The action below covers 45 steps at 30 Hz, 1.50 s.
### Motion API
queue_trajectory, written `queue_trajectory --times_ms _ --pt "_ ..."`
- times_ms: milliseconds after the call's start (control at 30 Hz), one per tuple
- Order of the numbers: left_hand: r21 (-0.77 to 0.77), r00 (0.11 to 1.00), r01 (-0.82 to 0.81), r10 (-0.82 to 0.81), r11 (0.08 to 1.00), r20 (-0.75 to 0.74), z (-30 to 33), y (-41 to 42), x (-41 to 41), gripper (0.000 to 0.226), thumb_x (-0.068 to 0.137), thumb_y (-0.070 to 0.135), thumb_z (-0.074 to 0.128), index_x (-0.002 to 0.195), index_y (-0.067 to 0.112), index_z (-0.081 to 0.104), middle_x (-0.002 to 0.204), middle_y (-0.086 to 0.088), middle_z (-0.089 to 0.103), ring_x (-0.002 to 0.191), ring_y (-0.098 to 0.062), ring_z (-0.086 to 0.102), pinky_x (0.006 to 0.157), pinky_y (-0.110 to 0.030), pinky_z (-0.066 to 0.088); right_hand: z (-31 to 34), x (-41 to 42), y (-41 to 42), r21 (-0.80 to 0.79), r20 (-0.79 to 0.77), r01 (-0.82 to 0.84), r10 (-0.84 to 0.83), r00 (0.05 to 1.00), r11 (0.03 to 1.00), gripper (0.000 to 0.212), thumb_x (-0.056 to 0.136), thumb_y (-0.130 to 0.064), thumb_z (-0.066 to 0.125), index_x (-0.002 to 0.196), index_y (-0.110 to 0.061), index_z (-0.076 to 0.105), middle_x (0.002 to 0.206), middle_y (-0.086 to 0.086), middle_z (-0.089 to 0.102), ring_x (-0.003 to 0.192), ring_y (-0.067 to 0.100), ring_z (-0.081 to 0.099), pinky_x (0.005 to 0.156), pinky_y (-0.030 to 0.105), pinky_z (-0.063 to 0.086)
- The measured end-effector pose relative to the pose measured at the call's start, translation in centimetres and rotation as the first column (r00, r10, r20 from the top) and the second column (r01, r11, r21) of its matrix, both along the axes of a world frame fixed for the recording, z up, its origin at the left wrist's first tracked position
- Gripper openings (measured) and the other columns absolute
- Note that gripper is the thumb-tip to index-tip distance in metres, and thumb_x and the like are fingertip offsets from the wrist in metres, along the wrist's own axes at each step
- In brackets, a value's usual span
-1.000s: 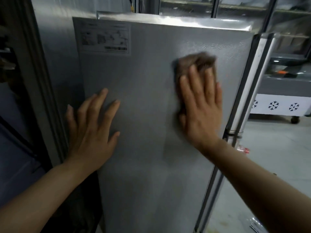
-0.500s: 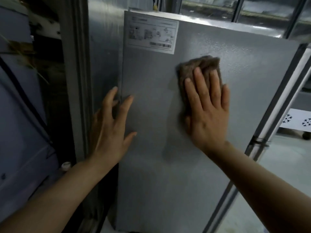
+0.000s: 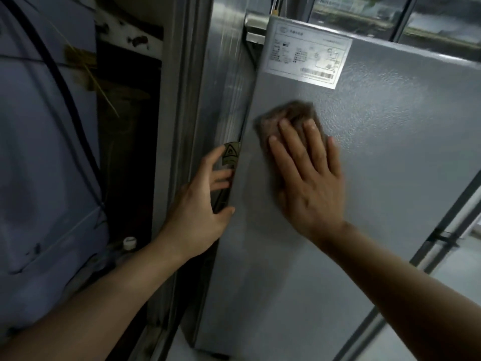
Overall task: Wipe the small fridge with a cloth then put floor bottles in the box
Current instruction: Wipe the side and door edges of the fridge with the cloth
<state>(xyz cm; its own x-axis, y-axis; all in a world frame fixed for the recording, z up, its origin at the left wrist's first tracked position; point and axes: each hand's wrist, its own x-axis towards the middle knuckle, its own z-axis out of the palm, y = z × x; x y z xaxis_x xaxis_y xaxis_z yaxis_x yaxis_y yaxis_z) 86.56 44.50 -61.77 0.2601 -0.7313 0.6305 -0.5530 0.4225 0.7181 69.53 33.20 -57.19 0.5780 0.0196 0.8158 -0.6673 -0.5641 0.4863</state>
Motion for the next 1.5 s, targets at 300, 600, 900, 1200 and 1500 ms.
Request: queue_trajectory --times_ms 300,600,900,1200,1500 --pt "0.020 0.992 -0.112 0.111 0.993 0.064 -0.9 1.8 1.4 0.092 0.077 0.001 0.070 0.146 0.031 0.017 0.126 0.015 0.049 0.108 0.006 0.053 0.089 -0.005 0.039 -3.6 0.5 1.5 -0.101 -0.432 0.036 -0.076 0.899 0.994 0.058 0.091 -0.028 0.048 0.146 -0.019 0.034 0.154 0.001 0.026 0.144 0.024 0.017 0.116 0.044 0.008" --pt "0.051 0.973 -0.203 0.195 0.978 0.124 -3.6 1.9 3.1 0.091 0.076 0.003 0.071 0.145 0.031 0.018 0.128 0.013 0.044 0.106 0.004 0.047 0.080 0.000 0.034 0.7 4.4 0.4 -0.152 -0.261 -0.054 0.013 0.965 0.987 0.046 0.093 -0.029 0.043 0.137 -0.014 0.049 0.146 0.007 0.044 0.141 0.030 0.025 0.115 0.050 0.006" --pt "0.109 0.965 -0.205 0.183 0.973 0.186 -5.8 2.9 3.3 0.090 0.077 0.004 0.070 0.144 0.033 0.018 0.132 0.009 0.044 0.106 0.000 0.048 0.081 -0.004 0.030 -12.3 1.6 2.3 -0.073 -0.701 0.078 -0.107 0.705 0.994 0.066 0.080 -0.024 0.051 0.144 -0.018 0.037 0.152 -0.001 0.034 0.143 0.015 0.017 0.116 0.045 0.001" --pt "0.127 0.982 -0.110 0.088 0.986 0.167 -5.4 0.7 -0.5 0.089 0.080 0.010 0.069 0.147 0.032 0.015 0.143 0.007 0.037 0.117 -0.002 0.043 0.094 -0.019 0.034 -3.7 -3.4 -0.6 -0.132 -0.311 0.020 -0.061 0.948 0.991 0.056 0.095 -0.023 0.038 0.149 -0.018 0.026 0.156 -0.003 0.023 0.146 0.024 0.015 0.119 0.040 0.001" --pt "0.114 0.970 -0.194 0.174 0.974 0.169 -5.9 0.1 -3.8 0.102 0.081 0.012 0.070 0.148 0.035 -0.003 0.153 0.005 0.020 0.138 -0.014 0.027 0.114 -0.039 0.028 -16.1 -9.3 0.4 0.082 -0.503 0.104 -0.049 0.863 0.991 0.048 0.099 -0.013 0.019 0.145 -0.007 0.031 0.145 0.012 0.042 0.143 0.029 0.021 0.115 0.040 0.019"
